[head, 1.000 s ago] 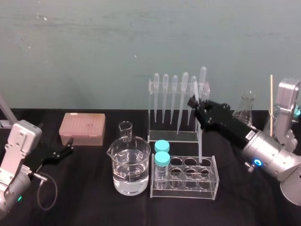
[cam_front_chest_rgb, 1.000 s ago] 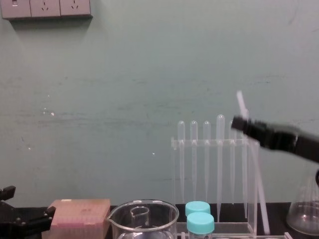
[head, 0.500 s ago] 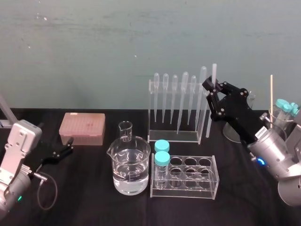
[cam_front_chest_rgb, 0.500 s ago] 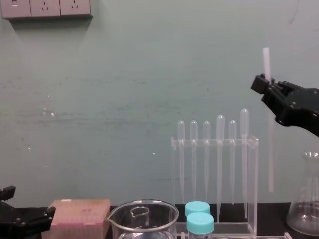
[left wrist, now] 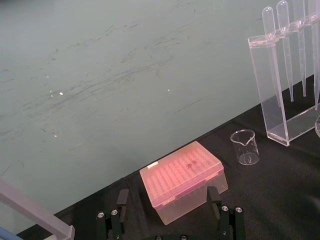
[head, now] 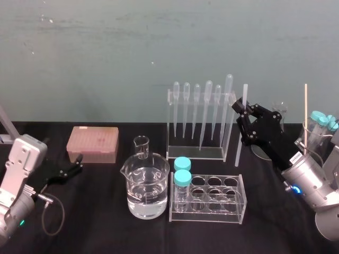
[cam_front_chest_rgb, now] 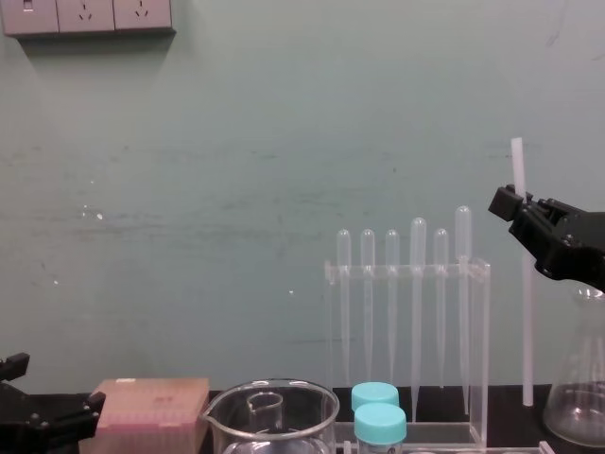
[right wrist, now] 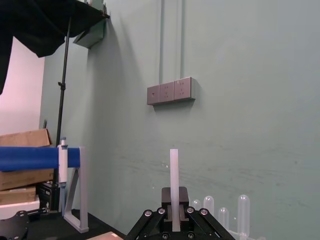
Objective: Pick up the stirring rod with one hand, then place it down.
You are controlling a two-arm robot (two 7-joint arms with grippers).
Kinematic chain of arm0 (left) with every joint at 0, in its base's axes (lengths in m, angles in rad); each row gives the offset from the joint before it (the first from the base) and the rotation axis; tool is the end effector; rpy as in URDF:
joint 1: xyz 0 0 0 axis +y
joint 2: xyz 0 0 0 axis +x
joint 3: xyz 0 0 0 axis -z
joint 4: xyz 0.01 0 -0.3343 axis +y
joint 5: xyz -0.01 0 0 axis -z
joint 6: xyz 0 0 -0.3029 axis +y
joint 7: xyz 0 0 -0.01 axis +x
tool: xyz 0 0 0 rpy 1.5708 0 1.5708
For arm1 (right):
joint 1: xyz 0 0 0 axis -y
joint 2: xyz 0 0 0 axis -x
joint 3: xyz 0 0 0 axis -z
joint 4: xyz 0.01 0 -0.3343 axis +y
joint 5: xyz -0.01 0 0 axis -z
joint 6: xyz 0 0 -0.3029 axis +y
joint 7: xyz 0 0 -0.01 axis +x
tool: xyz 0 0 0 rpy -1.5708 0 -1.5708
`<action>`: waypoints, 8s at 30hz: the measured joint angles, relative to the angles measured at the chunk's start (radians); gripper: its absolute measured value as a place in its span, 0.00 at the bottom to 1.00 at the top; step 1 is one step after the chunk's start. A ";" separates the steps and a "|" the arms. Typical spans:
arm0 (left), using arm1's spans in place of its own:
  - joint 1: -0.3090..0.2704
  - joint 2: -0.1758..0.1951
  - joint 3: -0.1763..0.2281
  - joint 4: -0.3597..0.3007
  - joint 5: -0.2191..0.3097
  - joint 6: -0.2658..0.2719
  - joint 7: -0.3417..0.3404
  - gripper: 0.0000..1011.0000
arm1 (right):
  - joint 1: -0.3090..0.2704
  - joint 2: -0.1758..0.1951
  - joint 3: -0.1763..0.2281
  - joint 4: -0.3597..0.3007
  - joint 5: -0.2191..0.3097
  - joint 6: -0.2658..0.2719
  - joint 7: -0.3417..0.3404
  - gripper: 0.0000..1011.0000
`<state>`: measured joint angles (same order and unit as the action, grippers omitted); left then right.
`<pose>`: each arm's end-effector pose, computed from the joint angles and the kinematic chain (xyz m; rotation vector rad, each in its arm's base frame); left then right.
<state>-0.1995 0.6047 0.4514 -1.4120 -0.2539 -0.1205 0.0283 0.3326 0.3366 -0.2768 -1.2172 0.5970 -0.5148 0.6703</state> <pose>0.3597 0.1094 -0.3369 0.3045 -0.2850 1.2480 0.4203 -0.0729 -0.3297 0.3800 -0.2804 -0.8169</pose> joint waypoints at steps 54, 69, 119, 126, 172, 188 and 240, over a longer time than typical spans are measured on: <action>0.000 0.000 0.000 0.000 0.000 0.000 0.000 0.99 | 0.002 0.002 -0.004 -0.006 0.000 -0.010 0.001 0.07; 0.000 0.000 0.000 0.000 0.000 0.000 0.000 0.99 | 0.002 0.002 -0.004 -0.006 0.000 -0.010 0.000 0.07; 0.000 0.000 0.000 0.000 0.000 0.000 0.000 0.99 | 0.002 0.002 -0.004 -0.006 0.000 -0.010 0.000 0.07; 0.000 0.000 0.000 0.000 0.000 0.000 0.000 0.99 | 0.002 0.002 -0.004 -0.006 0.000 -0.010 0.000 0.07; 0.000 0.000 0.000 0.000 0.000 0.000 0.000 0.99 | -0.097 0.061 -0.017 -0.146 -0.025 0.146 0.016 0.07; 0.000 0.000 0.000 0.000 0.000 0.000 0.000 0.99 | -0.036 0.051 -0.058 -0.030 0.007 0.186 0.078 0.07; 0.000 0.000 0.000 0.000 0.000 0.000 0.000 0.99 | 0.041 0.036 -0.112 0.102 0.028 0.274 0.108 0.52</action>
<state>-0.1995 0.6047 0.4514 -1.4119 -0.2539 -0.1205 0.0283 0.3738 0.3726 -0.3883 -1.1155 0.6252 -0.2405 0.7781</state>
